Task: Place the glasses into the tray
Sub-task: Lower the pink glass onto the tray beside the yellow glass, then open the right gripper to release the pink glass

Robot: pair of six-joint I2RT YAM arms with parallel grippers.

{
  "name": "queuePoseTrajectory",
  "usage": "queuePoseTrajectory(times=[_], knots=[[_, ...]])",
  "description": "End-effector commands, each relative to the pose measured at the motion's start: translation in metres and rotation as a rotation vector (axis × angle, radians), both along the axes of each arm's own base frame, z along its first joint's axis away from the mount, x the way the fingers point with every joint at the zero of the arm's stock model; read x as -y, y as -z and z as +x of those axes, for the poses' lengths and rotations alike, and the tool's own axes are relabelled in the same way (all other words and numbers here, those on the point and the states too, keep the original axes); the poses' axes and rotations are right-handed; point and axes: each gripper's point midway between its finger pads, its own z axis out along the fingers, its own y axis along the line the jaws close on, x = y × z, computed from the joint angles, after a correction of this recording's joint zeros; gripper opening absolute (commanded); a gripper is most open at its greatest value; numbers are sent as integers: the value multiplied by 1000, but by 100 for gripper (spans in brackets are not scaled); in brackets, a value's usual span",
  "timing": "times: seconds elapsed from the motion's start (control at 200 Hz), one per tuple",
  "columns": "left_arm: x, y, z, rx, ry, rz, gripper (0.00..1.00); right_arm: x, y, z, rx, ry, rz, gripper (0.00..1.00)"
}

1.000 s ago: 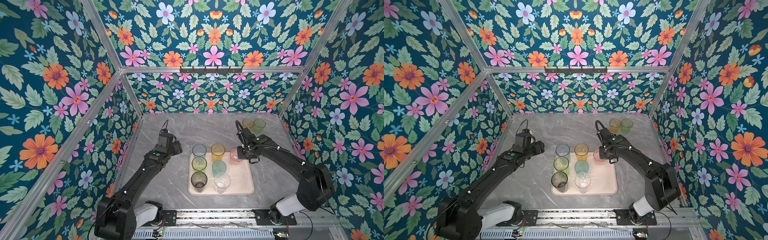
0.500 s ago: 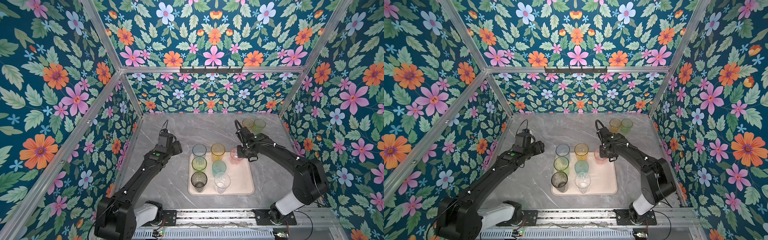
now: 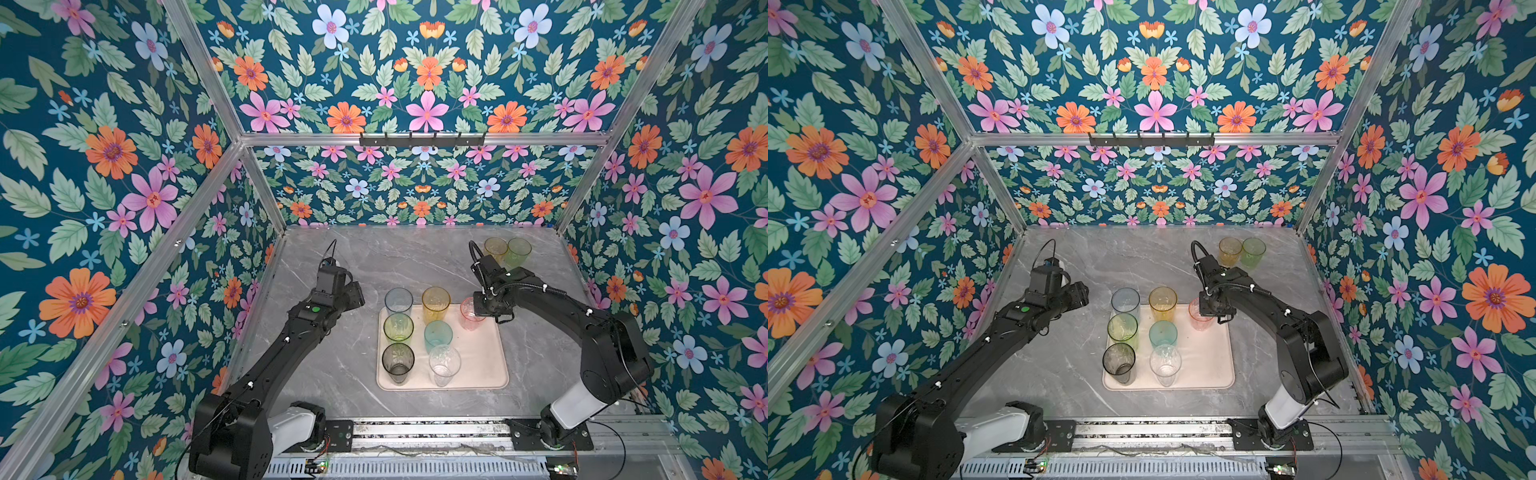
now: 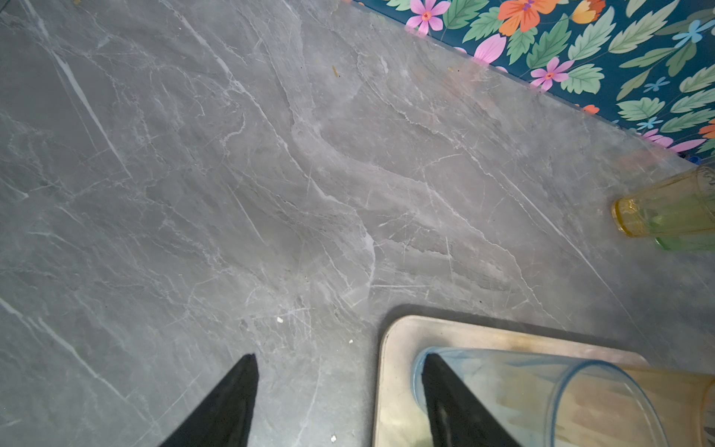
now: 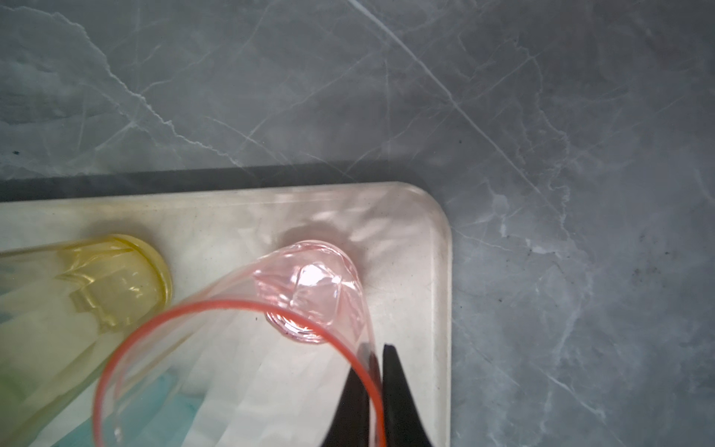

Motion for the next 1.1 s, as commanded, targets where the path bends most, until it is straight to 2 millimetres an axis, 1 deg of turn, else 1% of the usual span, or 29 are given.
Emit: queuePoseTrajectory(times=[0.0,0.09,0.215,0.385,0.455,0.525,0.76,0.94,1.095], knots=[[1,-4,2,18,3,-3,70,0,2,1,6,8,-1,0],[1,-4,2,19,5,-4,70,2,2,0,4,10,-6,0],[1,-5,2,19,5,-3,70,3,3,-2,-2,11,-14,6],[2,-6,3,22,6,-9,70,5,2,-4,-5,15,-19,17],[3,-6,4,22,8,-12,70,5,-1,-4,2,15,-17,25],[3,-6,3,22,9,-12,70,6,-6,-4,15,16,-14,30],[1,-8,0,27,5,-6,70,6,-28,-5,49,17,6,38],[-2,-9,-1,35,5,5,71,3,-52,-3,88,15,37,40],[2,-12,0,44,24,-7,71,5,-79,7,138,6,21,41]])
